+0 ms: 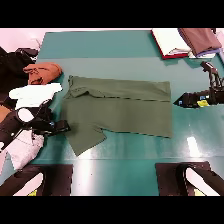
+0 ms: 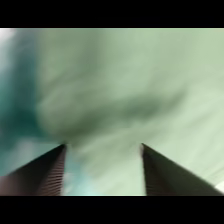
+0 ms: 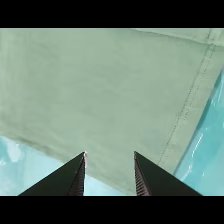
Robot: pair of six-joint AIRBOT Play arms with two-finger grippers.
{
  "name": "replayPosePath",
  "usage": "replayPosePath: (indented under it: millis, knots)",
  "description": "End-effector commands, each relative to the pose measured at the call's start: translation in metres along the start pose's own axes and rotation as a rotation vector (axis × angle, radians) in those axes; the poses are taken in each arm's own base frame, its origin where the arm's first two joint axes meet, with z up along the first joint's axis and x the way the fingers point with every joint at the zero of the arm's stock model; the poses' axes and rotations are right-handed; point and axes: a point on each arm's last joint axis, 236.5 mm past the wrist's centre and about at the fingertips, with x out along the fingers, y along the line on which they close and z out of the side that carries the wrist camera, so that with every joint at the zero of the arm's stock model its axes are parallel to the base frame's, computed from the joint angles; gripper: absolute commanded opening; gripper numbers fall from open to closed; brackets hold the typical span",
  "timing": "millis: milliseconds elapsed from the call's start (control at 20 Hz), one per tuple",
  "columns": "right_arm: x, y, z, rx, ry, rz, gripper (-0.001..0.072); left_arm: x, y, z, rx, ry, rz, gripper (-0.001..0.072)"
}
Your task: Fold the shirts.
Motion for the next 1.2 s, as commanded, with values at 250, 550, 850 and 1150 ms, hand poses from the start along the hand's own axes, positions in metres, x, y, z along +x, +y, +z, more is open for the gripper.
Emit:
replayPosePath:
  millis: [250,550,850,1150]
  knots:
    - [0.021,-0.028,-0.054,0.044,0.222,-0.067,0.035,-0.031,-0.038,0.014,0.073,-0.09,-0.12,0.0022]
    - [0.054,-0.09,-0.138,0.343,0.372,-0.131,0.0451,-0.067,-0.05,0.006,0.155,-0.157,-0.132,0.0023]
    - [0.104,-0.063,-0.143,0.553,0.385,0.112,0.0448,-0.068,-0.05,0.012,0.155,-0.184,-0.129,0.0024]
    - [0.115,-0.035,-0.117,0.288,0.405,0.072,0.0058,-0.068,-0.044,-0.01,0.179,-0.09,-0.104,0.0022]
